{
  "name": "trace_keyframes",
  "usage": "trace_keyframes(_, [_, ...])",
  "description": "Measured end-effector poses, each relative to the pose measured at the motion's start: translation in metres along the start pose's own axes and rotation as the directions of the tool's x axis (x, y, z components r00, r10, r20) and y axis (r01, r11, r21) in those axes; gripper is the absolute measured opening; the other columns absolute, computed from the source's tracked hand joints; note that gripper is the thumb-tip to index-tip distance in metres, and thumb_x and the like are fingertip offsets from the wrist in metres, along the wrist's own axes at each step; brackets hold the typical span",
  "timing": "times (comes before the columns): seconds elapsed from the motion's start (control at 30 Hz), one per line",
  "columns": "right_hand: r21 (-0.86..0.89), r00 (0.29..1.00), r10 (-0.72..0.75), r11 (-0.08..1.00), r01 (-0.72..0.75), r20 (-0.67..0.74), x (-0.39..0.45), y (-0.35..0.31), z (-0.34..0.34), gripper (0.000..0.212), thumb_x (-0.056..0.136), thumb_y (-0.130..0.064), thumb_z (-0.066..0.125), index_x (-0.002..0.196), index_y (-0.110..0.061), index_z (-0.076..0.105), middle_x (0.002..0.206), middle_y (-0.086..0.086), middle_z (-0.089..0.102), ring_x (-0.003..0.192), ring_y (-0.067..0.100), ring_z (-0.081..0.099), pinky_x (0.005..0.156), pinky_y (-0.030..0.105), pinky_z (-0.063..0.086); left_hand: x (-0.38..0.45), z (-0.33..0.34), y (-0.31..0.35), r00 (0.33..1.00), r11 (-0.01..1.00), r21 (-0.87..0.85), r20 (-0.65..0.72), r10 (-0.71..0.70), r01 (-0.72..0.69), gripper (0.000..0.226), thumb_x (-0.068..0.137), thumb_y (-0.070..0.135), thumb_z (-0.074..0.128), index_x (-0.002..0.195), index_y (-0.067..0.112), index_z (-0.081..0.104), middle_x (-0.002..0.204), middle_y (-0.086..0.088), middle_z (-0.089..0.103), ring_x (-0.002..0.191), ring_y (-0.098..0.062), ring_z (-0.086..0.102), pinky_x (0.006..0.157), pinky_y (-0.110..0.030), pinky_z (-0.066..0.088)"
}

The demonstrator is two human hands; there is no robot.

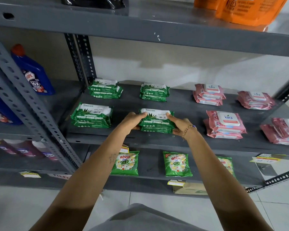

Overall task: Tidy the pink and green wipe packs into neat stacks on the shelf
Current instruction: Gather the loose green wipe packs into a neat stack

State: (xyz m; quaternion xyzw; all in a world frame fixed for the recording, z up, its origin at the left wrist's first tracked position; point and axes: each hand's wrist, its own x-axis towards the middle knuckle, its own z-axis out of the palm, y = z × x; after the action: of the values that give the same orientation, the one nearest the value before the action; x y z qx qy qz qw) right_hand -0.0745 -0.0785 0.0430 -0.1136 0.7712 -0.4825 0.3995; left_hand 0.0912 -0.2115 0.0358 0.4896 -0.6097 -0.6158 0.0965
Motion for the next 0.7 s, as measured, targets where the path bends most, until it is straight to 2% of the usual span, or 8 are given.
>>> trace_keyframes(0.17, [0.005, 1.000, -0.005, 1.000, 0.005, 0.013, -0.003, 0.002, 0.000, 0.074, 0.065, -0.051, 0.077, 0.116, -0.001, 0.056, 0.117, 0.009, 0.061, 0.102, 0.023, 0.061, 0.088, 0.035, 0.055, -0.002, 0.001, -0.002, 0.999, 0.999, 0.030, -0.033, 0.029, -0.028, 0.086, 0.079, 0.062, 0.060, 0.136, 0.000, 0.044, 0.141, -0.015, 0.047, 0.123, -0.030, 0.050, 0.103, -0.046, 0.044])
trace_keyframes(0.43, [-0.003, 1.000, -0.024, 1.000, 0.025, 0.012, -0.008, 0.001, 0.010, 0.072, 0.067, -0.052, 0.075, 0.114, -0.001, 0.057, 0.113, 0.009, 0.061, 0.097, 0.021, 0.059, 0.080, 0.030, 0.054, 0.004, -0.006, -0.008, 0.998, 0.998, 0.040, -0.058, 0.040, -0.038, 0.091, 0.081, 0.063, 0.059, 0.142, -0.001, 0.037, 0.146, -0.015, 0.040, 0.129, -0.031, 0.044, 0.107, -0.046, 0.039])
trace_keyframes(0.53, [-0.015, 1.000, -0.026, 1.000, 0.026, 0.018, -0.007, 0.000, 0.010, 0.073, 0.067, -0.053, 0.075, 0.113, 0.000, 0.057, 0.114, 0.010, 0.062, 0.094, 0.020, 0.061, 0.078, 0.029, 0.055, 0.003, -0.006, -0.009, 0.997, 0.997, 0.067, -0.065, 0.039, -0.035, 0.091, 0.083, 0.062, 0.057, 0.144, -0.001, 0.034, 0.149, -0.016, 0.038, 0.131, -0.032, 0.041, 0.105, -0.042, 0.037])
trace_keyframes(0.7, [-0.026, 0.999, -0.036, 0.999, 0.036, 0.026, -0.008, 0.000, 0.010, 0.070, 0.070, -0.052, 0.072, 0.114, 0.001, 0.057, 0.110, 0.009, 0.062, 0.080, 0.014, 0.060, 0.074, 0.028, 0.053, 0.001, -0.007, -0.009, 0.998, 0.996, 0.084, -0.046, 0.045, -0.041, 0.093, 0.081, 0.064, 0.057, 0.143, -0.002, 0.035, 0.148, -0.017, 0.039, 0.131, -0.033, 0.041, 0.103, -0.043, 0.035])
